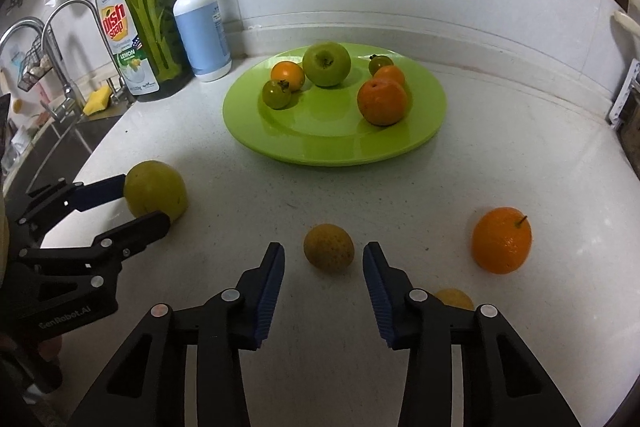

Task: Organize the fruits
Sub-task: 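Grasp the large yellow-green fruit with the left tool while the right tool grasps a small brown fruit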

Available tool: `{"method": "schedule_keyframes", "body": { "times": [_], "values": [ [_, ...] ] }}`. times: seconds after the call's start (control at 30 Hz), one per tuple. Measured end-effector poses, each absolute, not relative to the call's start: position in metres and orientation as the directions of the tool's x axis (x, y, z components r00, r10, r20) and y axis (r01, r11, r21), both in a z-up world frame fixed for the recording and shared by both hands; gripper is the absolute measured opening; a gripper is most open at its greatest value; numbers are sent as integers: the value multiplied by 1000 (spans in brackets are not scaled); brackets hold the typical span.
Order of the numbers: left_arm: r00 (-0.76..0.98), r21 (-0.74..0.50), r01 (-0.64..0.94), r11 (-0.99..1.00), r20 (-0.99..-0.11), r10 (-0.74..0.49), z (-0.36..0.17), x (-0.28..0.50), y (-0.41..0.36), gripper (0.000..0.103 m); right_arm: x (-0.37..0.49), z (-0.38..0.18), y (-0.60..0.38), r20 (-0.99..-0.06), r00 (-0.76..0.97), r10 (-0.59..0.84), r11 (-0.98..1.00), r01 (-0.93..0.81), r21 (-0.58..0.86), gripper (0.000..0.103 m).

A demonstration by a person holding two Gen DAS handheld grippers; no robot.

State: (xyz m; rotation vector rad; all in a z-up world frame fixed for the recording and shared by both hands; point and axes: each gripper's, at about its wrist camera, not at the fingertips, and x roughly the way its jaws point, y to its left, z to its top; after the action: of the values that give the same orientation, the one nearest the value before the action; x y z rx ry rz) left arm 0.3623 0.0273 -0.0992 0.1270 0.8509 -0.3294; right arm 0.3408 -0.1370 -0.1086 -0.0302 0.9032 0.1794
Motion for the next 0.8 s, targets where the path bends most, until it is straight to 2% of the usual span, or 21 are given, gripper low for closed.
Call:
{"method": "schedule_keyframes", "body": {
  "times": [0.13,0.3,0.4,0.8],
  "values": [
    [611,-34,329,944,-755,-240,-101,366,29,58,345,-109,-137,-786,600,148,984,-170,55,38],
    [599,-50,329,943,-761,-249,-104,369,28,50,350,-112,-135,-791,594,147,984,-169,56,35],
    [599,-54,325,944,-760,-250,-105,369,28,50,351,-113,-135,-795,589,145,984,-167,56,30],
    [603,-56,336,940,-754,-261,-101,366,25,49,348,-109,-135,-789,595,153,983,-174,60,30]
  ]
}}
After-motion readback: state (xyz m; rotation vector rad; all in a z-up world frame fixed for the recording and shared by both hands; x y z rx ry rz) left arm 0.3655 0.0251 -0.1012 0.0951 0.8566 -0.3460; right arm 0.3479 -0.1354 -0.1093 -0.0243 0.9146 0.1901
